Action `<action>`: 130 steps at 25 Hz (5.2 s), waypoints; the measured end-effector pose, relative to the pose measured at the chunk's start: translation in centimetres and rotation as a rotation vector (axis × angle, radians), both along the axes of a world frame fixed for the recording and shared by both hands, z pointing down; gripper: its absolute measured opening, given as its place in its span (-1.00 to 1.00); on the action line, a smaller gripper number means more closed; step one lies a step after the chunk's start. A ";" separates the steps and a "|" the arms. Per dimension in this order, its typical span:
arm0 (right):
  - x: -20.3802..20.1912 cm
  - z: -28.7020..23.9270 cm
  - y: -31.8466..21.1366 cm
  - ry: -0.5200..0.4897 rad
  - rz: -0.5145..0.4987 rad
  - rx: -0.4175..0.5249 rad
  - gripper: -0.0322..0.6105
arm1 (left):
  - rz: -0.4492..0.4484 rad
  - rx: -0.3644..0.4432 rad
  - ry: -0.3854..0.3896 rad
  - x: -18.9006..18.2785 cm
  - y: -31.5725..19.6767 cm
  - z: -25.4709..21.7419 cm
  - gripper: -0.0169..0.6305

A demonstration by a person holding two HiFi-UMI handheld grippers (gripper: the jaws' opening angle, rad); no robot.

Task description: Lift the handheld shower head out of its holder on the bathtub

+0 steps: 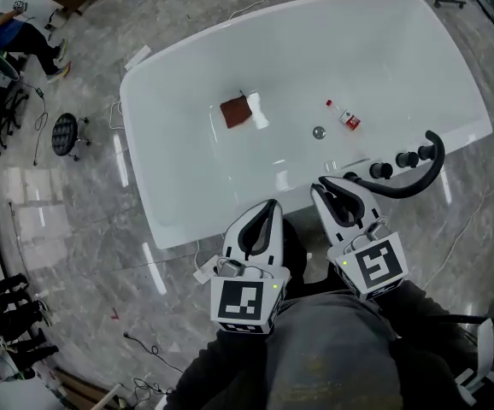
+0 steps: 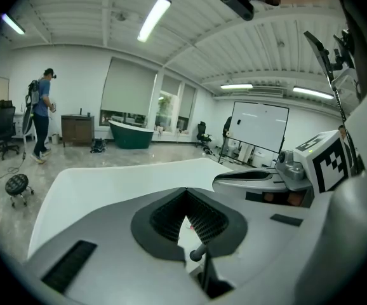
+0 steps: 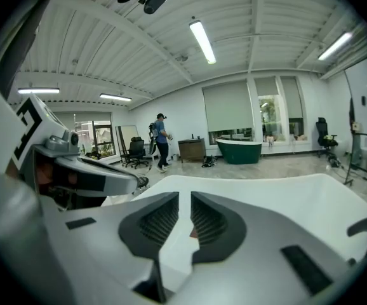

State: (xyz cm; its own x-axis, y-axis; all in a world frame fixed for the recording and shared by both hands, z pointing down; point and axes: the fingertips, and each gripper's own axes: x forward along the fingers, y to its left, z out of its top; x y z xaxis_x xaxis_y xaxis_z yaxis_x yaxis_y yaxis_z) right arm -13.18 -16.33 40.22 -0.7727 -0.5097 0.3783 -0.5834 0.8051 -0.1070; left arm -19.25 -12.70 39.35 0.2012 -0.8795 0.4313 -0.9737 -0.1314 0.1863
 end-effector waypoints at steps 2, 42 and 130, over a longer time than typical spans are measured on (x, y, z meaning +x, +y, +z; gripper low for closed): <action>-0.1 0.3 -0.3 0.015 -0.012 0.012 -0.73 | 0.001 -0.004 -0.001 0.3 -0.4 0.5 -0.94; 0.4 12.4 -0.7 -0.016 -0.049 0.104 -0.46 | -0.037 -0.062 0.005 0.5 -1.3 13.9 -0.94; -0.2 -2.6 0.2 0.016 -0.134 0.145 -0.61 | -0.066 0.106 -0.061 0.8 -0.1 -5.2 -0.94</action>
State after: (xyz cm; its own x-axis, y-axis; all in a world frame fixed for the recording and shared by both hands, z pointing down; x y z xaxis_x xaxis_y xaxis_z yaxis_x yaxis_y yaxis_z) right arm -13.40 -16.14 37.64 -0.8317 -0.4530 0.3210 -0.4708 0.8819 0.0246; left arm -18.47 -12.80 34.11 0.1173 -0.9312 0.3451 -0.9900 -0.0822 0.1149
